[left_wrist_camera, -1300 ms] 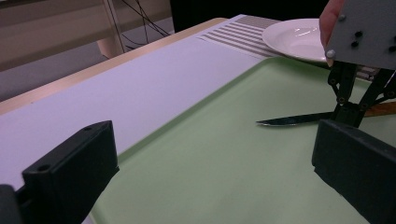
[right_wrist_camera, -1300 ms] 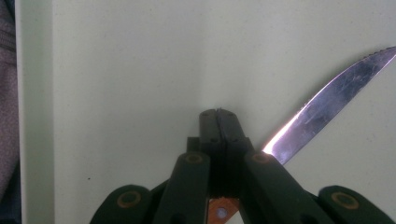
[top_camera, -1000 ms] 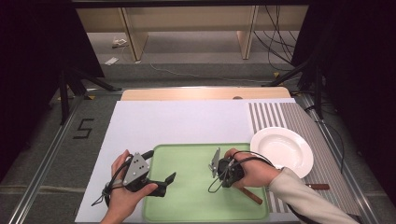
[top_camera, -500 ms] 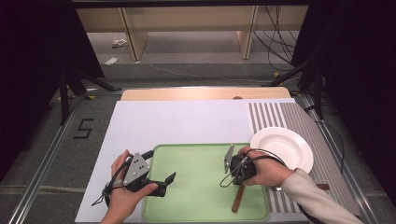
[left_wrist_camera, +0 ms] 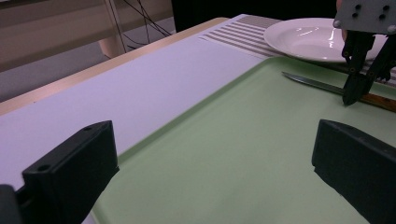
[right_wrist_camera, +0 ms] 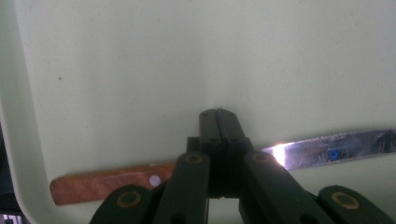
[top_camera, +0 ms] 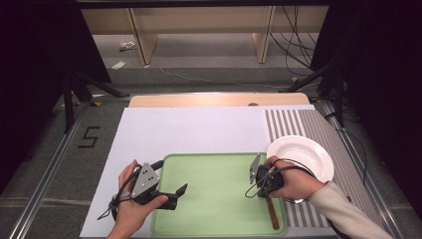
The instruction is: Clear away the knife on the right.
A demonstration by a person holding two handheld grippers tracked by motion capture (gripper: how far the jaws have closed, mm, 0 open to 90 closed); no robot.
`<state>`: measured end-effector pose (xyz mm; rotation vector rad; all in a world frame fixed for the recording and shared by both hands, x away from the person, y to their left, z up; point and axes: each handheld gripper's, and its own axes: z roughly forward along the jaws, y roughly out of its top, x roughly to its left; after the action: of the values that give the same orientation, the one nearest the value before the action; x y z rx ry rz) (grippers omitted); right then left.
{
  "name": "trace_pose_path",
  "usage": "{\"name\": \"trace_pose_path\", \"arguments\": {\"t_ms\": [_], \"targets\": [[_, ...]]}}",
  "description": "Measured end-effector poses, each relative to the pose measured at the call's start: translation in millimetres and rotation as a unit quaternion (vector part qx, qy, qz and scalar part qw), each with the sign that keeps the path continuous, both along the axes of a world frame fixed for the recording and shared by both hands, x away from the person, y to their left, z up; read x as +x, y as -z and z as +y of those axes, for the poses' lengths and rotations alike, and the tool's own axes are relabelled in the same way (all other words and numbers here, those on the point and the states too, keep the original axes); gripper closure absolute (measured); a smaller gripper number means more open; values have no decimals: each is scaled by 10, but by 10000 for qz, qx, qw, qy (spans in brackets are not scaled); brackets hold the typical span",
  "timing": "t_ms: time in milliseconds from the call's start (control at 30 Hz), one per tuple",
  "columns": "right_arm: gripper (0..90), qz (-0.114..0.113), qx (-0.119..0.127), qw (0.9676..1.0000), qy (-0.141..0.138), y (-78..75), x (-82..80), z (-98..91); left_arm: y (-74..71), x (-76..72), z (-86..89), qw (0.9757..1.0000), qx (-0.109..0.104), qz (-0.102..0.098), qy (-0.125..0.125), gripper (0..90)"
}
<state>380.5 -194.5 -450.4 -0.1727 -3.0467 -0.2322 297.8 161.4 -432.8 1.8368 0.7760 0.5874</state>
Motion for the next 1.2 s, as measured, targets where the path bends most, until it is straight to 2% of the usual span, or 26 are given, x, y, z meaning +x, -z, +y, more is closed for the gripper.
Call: {"name": "trace_pose_path", "arguments": {"t_ms": [300, 600, 700, 733, 767, 800, 867, 967, 1000, 1033, 1100, 1200], "targets": [[900, -3, -51, 10000, 6, -3, -26, -154, 6, 4, -10, 10000, 14, 25, 13, 0], [897, -1, -39, 10000, 39, -7, -34, -213, 13, 7, -15, 10000, 19, 35, 49, 0], [808, -148, 118, 9998, 77, -36, -55, -252, 18, 10, -14, 10000, 5, 50, 69, 0], [808, -148, 118, 9998, 77, -36, -55, -252, 18, 10, -14, 10000, 5, 50, 69, 0], [787, -171, 277, 9994, 80, -77, -54, -289, 19, 10, -17, 10000, -3, 55, 78, 0], [787, -171, 277, 9994, 80, -77, -54, -289, 19, 10, -17, 10000, -3, 55, 78, 0], [733, -165, 477, 9984, 248, -148, -69, -350, 18, 10, -17, 10000, 0, 52, 77, 0], [703, -168, 617, 9975, 299, -198, -75, -429, 16, 8, -6, 10000, -9, 50, 55, 0], [703, -168, 617, 9975, 299, -198, -75, -429, 16, 8, -6, 10000, -9, 50, 55, 0], [669, -147, 652, 9968, 443, -230, -84, -484, 14, 7, -3, 10000, -20, 46, 46, 0], [634, -148, 619, 9966, 527, -273, -89, -551, 16, 9, 3, 10000, -26, 52, 40, 0], [520, -151, 615, 9956, 685, -327, -136, -647, 23, 17, 1, 10000, -37, 64, 49, 0]]}}
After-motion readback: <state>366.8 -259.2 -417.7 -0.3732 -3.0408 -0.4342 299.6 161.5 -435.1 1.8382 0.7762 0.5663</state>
